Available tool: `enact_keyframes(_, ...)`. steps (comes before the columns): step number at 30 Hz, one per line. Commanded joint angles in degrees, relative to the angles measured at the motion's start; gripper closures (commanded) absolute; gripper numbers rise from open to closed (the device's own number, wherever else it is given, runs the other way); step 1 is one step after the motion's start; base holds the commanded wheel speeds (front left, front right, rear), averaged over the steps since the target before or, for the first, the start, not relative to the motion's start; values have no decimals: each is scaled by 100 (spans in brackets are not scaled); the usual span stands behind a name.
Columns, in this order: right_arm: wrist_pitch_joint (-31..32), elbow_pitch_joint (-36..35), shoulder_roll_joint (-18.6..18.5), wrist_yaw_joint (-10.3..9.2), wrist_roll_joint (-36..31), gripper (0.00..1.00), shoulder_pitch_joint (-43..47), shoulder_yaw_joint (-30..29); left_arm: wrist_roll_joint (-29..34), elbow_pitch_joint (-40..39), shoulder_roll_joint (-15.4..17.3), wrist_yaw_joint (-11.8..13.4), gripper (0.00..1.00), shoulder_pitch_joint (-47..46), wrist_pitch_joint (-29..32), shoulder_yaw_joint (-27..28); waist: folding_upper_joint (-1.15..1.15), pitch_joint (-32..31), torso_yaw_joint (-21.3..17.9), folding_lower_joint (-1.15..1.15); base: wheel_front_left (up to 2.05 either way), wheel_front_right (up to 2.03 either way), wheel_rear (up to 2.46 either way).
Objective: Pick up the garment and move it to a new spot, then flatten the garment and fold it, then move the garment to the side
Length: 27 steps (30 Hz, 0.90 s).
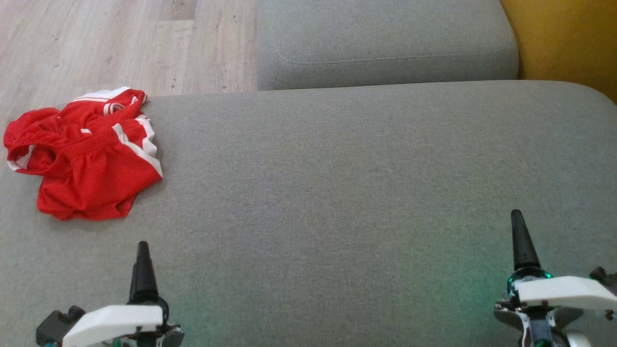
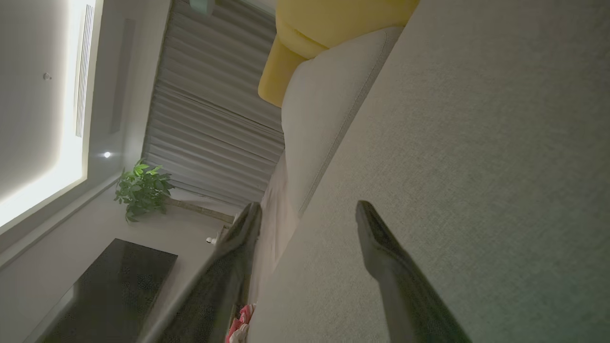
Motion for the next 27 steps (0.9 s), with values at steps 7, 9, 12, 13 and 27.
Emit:
enact_keyframes(7, -184, -256, -31, -2, -783, 0, -24, 214, 804, -250, 27, 55, 0, -31, -177, -62, 0, -27, 28, 0, 0, 0, 0)
enact_keyframes(9, -218, -252, -32, -2, -948, 0, -12, 249, 1022, -243, 28, 53, 0, -11, -211, -87, 0, -35, 34, -1, 0, 0, 0)
enact_keyframes(12, -269, -259, -33, -2, -1181, 0, 1, 292, 1307, -238, 30, 59, 0, 20, -262, -113, 0, -45, 43, -1, 0, 0, 0)
enact_keyframes(13, -286, -263, -34, -2, -1258, 0, 3, 307, 1416, -236, 35, 62, 0, 29, -279, -125, 0, -49, 46, -1, 0, 0, 0)
enact_keyframes(27, -506, -317, -39, -2, -2312, 0, 43, 495, 2559, -274, 63, 205, 0, 134, -500, -193, 0, -86, 76, -1, 0, 0, 0)
